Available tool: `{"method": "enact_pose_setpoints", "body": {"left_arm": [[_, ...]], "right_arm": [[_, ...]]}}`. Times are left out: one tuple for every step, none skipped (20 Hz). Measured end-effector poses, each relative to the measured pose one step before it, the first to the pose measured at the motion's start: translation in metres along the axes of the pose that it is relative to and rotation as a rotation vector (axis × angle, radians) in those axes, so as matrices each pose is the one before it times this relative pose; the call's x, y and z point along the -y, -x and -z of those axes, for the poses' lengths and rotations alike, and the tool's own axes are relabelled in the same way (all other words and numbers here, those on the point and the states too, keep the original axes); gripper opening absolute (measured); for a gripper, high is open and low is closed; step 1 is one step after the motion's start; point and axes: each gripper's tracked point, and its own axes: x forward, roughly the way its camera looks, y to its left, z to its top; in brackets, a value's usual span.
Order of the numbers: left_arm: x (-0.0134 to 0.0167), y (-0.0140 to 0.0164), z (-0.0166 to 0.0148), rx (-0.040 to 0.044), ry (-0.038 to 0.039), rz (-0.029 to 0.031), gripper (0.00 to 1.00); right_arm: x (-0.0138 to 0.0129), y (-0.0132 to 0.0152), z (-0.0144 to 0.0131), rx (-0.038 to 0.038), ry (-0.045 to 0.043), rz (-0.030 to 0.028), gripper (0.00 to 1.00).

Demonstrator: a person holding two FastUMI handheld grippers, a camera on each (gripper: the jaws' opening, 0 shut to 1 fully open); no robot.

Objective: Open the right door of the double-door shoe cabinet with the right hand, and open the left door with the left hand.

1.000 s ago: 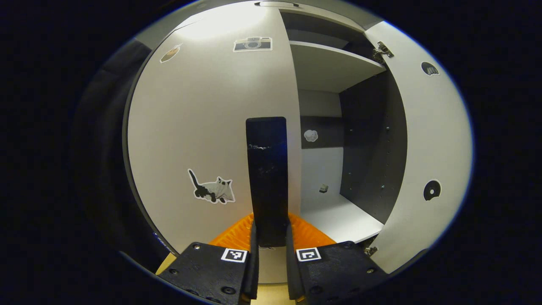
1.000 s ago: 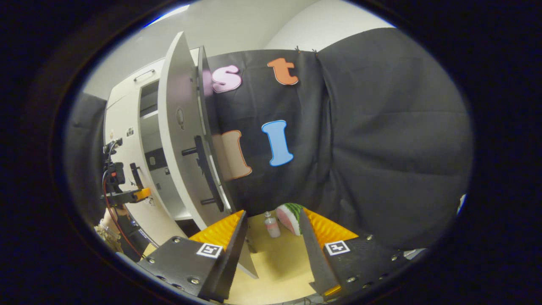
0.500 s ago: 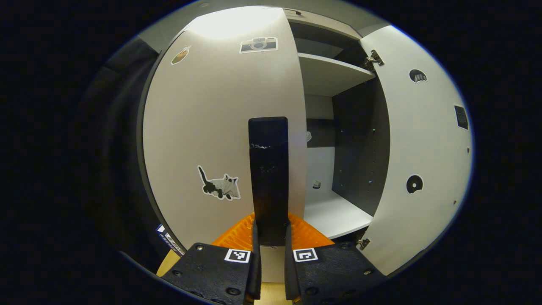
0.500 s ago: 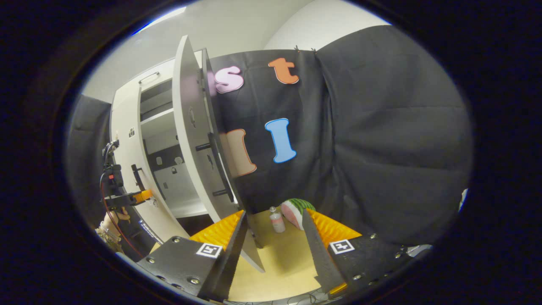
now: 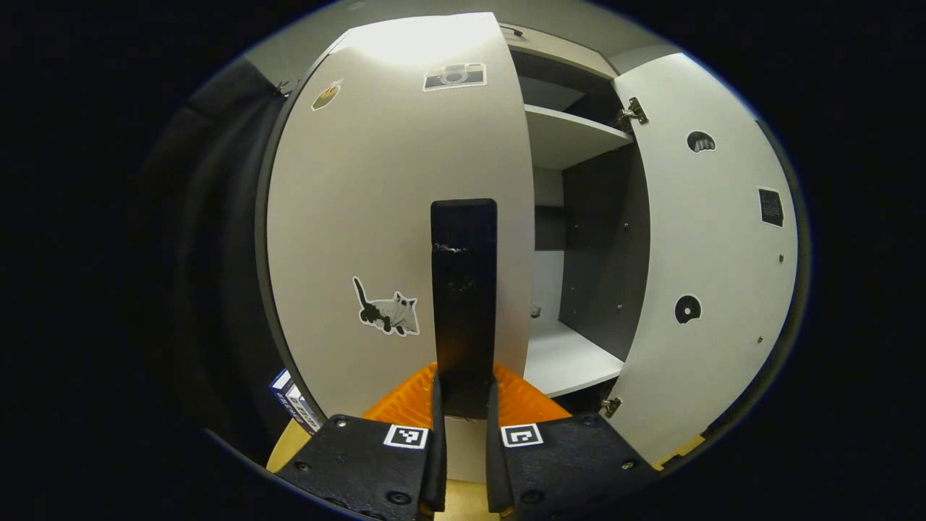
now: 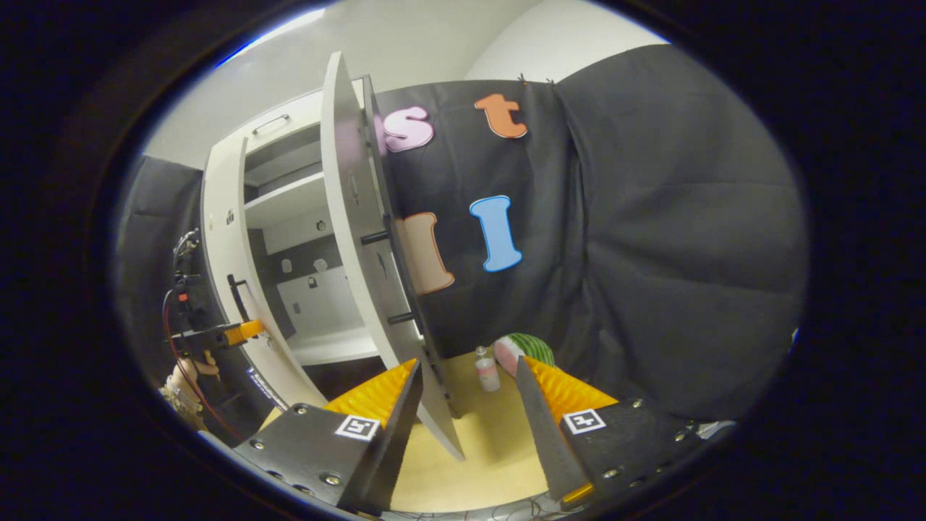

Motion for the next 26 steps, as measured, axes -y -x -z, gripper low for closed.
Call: {"method": "enact_pose_setpoints", "body": {"left_arm": [[-0.00114,0.00275,0.0008,0.00239,0.00246,0.00358,0.23],[-0.00121,0.00344,0.00032,0.00218,0.00097,0.00374,0.23],[-0.00098,0.00286,0.00062,0.00064,0.00184,0.00455,0.23],[-0.0009,0.00351,0.00052,0.00091,0.00345,0.00453,0.23],[-0.00145,0.00392,0.00066,0.00208,0.00339,0.00469,0.23],[-0.00157,0.00268,-0.00014,0.00149,0.00207,0.00387,0.23],[-0.00055,0.00148,0.00014,0.00179,0.00106,0.00423,0.23],[-0.00088,0.00313,-0.00054,0.00209,0.00193,0.0042,0.23],[-0.00194,0.00518,0.00041,0.0001,0.00226,0.00348,0.23],[-0.00197,0.00467,-0.00028,-0.00092,0.00185,0.00242,0.23],[-0.00216,0.00316,0.00114,-0.00233,0.00308,0.00157,0.23],[-0.00216,0.00386,-0.00004,-0.00027,0.00483,0.00244,0.23],[-0.00138,0.00266,0.00063,0.00101,0.00516,0.00257,0.23],[-0.00219,0.00362,-0.00004,0.0014,0.00435,0.00308,0.23],[-0.00182,0.00355,0.00128,-0.00012,0.00494,0.00169,0.23],[-0.00217,0.0036,0.00012,-0.00052,0.004,0.00153,0.23],[-0.00116,0.00313,0.0003,-0.00047,0.00369,0.00116,0.23],[-0.00123,0.00287,0.0,0.00045,0.00249,0.00189,0.23],[-0.00174,0.00306,0.00051,0.00043,0.00086,0.00097,0.23],[-0.00175,0.00258,-0.00007,-0.00005,-0.00001,0.00034,0.23],[-0.00119,0.00263,0.00047,-0.00126,0.00147,0.00022,0.23],[-0.00111,0.00215,0.00059,-0.00092,0.00128,-0.00081,0.23],[-0.00124,0.00248,-0.00026,-0.00079,-0.00011,-0.00083,0.23],[-0.00177,0.00279,0.00069,-0.00013,-0.00209,-0.00143,0.23],[-0.00173,0.00299,0.00018,-0.00091,-0.00136,-0.00126,0.23],[-0.00173,0.00351,0.00067,-0.00112,-0.00067,-0.00291,0.23]], "right_arm": [[-0.00195,-0.00034,0.00109,0.00017,-0.00249,-0.00441,0.77],[-0.00058,-0.00001,0.0002,-0.00147,-0.00011,-0.0025,0.77],[-0.00063,-0.00018,0.00015,-0.00167,0.00012,-0.00174,0.77],[-0.00151,-0.00082,-0.00125,-0.00075,-0.00084,-0.00406,0.77],[-0.00278,0.00026,-0.0007,0.00097,-0.00022,-0.00582,0.77],[-0.00246,-0.00038,-0.00199,0.00315,0.00123,-0.00508,0.77],[-0.00118,-0.00073,-0.00121,0.00338,0.00281,-0.00329,0.77],[-0.00076,-0.0004,-0.00048,0.00117,0.00266,-0.00206,0.77],[-0.00159,-0.00087,0.00028,-0.00097,0.00118,-0.00331,0.77],[-0.00194,-0.00085,0.00074,-0.00329,-0.00062,-0.00476,0.77],[-0.00209,0.00027,0.00114,-0.00479,-0.00087,-0.00378,0.77],[-0.00137,-0.00043,0.0004,-0.0031,0.00012,-0.00387,0.77],[-0.00193,-0.00116,0.00158,-0.00277,0.00114,-0.00395,0.77],[-0.00102,-0.00088,0.00057,-0.00271,0.0013,-0.00293,0.77],[-0.00198,-0.00044,0.00197,-0.00465,-0.00021,-0.00446,0.77],[-0.00222,-0.00023,0.00116,-0.00391,-0.00205,-0.00591,0.77],[-0.00309,-0.00107,0.00118,-0.00278,-0.00169,-0.00668,0.77],[-0.00191,-0.00075,0.00123,-0.00254,-0.00041,-0.0052,0.77],[-0.00178,-0.00058,0.00183,-0.00256,0.00079,-0.00369,0.77],[-0.00164,-0.00101,0.00219,-0.00432,0.00108,-0.00404,0.77],[-0.00168,-0.00132,0.00113,-0.00233,-0.00036,-0.00249,0.7],[-0.00129,-0.00096,0.00073,-0.00323,-0.00202,-0.00397,0.7],[-0.00206,-0.00095,0.00132,-0.00265,-0.00287,-0.00362,0.7],[-0.00079,-0.0014,0.00014,-0.00142,-0.00257,-0.00303,0.7],[-0.00173,-0.00072,0.00142,-0.0018,-0.00266,-0.00275,0.7],[-0.00101,-0.00075,0.00043,-0.0012,-0.00166,-0.00322,0.7]]}}
